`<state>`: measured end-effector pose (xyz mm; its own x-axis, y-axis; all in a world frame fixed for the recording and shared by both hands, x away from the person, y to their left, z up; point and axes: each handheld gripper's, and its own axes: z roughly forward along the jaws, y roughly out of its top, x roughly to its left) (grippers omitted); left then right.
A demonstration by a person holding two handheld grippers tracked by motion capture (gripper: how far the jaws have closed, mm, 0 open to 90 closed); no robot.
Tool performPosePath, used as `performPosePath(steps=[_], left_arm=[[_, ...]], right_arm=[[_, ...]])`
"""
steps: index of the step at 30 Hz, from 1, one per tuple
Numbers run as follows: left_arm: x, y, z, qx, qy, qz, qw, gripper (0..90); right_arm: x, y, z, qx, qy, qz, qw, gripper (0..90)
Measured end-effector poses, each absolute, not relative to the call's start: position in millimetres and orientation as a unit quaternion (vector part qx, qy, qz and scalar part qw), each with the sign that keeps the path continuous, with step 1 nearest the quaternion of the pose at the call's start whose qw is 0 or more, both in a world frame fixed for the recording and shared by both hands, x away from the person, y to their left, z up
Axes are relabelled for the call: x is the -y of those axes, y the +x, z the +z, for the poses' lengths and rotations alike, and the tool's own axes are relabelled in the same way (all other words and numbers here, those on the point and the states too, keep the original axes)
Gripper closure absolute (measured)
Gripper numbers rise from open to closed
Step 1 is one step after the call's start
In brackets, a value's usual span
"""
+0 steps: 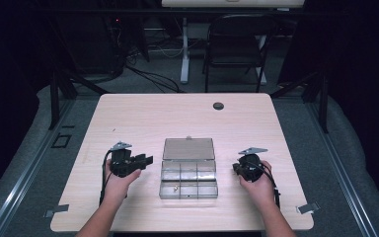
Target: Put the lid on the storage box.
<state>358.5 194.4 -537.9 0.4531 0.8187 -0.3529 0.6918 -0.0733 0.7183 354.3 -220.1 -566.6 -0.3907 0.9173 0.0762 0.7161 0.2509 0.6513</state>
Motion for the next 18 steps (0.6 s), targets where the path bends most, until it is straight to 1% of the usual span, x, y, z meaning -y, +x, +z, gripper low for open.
performPosePath(steps=[18], left_arm=[[-194, 358, -538, -0.518, 0.729, 0.072, 0.441, 58.2]], right_arm=[[218, 348, -554, -0.769, 0.519, 0.332, 0.171, 88.3]])
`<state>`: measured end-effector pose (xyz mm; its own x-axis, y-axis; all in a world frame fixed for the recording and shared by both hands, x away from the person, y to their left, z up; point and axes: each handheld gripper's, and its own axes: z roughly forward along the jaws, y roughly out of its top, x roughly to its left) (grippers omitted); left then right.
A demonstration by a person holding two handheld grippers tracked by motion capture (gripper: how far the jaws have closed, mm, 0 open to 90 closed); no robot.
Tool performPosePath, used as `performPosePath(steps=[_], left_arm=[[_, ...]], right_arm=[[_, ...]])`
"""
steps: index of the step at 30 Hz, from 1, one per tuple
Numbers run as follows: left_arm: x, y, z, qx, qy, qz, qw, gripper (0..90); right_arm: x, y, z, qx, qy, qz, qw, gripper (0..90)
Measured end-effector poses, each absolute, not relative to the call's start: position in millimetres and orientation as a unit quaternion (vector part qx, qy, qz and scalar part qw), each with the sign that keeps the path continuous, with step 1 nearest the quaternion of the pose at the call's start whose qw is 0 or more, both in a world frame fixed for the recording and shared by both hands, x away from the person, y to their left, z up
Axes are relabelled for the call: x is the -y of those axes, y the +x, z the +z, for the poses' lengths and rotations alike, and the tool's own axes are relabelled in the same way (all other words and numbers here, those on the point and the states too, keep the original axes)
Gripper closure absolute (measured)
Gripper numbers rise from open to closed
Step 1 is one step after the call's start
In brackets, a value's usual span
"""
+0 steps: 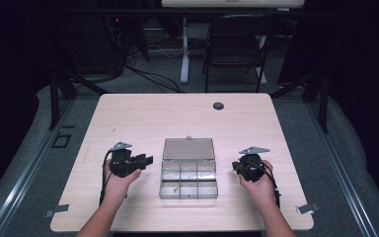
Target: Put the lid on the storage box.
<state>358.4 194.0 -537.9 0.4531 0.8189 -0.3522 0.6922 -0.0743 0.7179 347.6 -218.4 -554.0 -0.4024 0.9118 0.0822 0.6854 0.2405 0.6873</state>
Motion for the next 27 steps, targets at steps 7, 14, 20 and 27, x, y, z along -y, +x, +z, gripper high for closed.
performPosePath(steps=[7, 14, 20, 27], left_arm=[[-194, 358, -538, -0.518, 0.729, 0.072, 0.442, 58.3], [-194, 359, -538, -0.518, 0.729, 0.072, 0.442, 58.3], [-195, 358, -538, -0.519, 0.729, 0.073, 0.441, 58.3], [-195, 358, -537, -0.518, 0.728, 0.074, 0.443, 58.4]], right_arm=[[218, 347, -553, -0.769, 0.52, 0.331, 0.169, 88.3], [216, 345, -549, -0.771, 0.515, 0.335, 0.171, 88.4], [207, 337, -539, -0.776, 0.496, 0.346, 0.178, 88.4], [189, 326, -524, -0.787, 0.467, 0.362, 0.181, 88.4]])
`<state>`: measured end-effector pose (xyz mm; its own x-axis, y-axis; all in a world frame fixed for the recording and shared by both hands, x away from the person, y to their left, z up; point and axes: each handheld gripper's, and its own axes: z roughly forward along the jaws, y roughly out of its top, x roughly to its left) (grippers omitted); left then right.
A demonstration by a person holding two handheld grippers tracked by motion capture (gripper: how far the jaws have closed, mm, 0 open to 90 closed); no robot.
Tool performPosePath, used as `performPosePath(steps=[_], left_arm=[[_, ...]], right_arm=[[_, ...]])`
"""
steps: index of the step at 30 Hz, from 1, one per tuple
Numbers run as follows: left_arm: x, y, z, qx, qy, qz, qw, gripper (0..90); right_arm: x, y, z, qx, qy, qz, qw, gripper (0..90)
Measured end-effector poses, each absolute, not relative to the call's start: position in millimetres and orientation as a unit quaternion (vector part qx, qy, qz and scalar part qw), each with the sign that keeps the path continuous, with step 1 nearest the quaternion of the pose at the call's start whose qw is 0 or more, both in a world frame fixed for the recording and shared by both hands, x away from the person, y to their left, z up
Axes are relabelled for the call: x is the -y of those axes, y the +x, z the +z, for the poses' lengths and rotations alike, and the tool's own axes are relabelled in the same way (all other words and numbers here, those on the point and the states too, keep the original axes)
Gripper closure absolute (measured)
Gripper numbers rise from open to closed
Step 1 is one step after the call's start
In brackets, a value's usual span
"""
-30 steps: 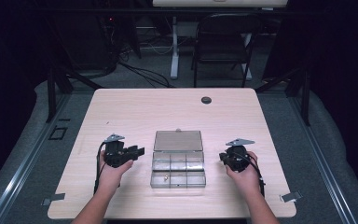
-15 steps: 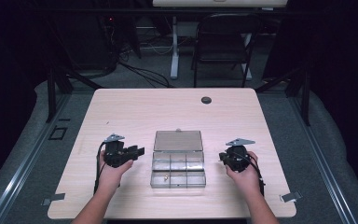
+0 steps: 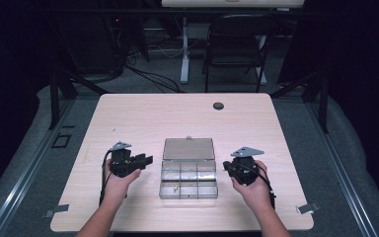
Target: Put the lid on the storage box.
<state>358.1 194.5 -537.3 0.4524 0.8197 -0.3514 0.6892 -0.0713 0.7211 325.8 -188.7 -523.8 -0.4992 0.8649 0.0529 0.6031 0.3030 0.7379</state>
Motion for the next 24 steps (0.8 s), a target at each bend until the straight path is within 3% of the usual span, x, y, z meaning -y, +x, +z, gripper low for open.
performPosePath(steps=[24], left_arm=[[-194, 358, -537, -0.518, 0.728, 0.074, 0.443, 58.4]], right_arm=[[89, 317, -515, -0.839, 0.363, 0.38, 0.137, 88.4]])
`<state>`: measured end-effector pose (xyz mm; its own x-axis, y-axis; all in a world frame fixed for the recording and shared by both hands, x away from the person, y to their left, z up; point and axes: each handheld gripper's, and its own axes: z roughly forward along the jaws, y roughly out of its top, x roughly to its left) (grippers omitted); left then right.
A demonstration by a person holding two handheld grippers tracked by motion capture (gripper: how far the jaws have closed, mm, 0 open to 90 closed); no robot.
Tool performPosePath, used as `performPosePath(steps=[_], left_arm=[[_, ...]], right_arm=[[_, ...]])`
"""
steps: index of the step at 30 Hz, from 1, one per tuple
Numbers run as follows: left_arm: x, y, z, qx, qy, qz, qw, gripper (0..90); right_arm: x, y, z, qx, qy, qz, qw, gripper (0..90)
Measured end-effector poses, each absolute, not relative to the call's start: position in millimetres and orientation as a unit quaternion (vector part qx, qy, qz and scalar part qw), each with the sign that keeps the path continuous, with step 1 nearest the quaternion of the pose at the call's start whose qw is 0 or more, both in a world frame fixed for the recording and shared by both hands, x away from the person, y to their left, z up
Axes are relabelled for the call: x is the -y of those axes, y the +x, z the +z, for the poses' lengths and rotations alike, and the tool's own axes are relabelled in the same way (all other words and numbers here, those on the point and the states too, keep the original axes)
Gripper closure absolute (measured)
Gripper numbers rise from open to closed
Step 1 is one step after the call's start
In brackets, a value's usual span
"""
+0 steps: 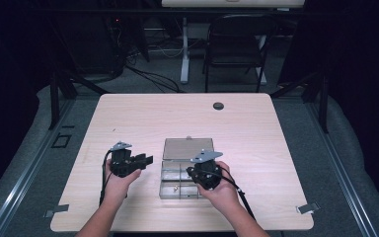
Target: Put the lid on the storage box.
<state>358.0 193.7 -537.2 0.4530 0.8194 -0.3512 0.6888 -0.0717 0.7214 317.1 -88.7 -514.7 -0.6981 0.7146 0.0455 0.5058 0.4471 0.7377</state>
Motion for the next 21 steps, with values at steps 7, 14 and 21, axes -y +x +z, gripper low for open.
performPosePath(steps=[7, 14, 21], left_arm=[[-194, 358, -537, -0.517, 0.728, 0.075, 0.443, 58.4], [-194, 358, -537, -0.516, 0.73, 0.074, 0.443, 58.4], [-193, 358, -537, -0.515, 0.729, 0.074, 0.444, 58.6]], right_arm=[[63, 315, -516, -0.847, 0.345, 0.385, 0.121, 88.4], [50, 314, -518, -0.854, 0.334, 0.381, 0.121, 88.4], [46, 313, -520, -0.858, 0.329, 0.377, 0.117, 88.4]])
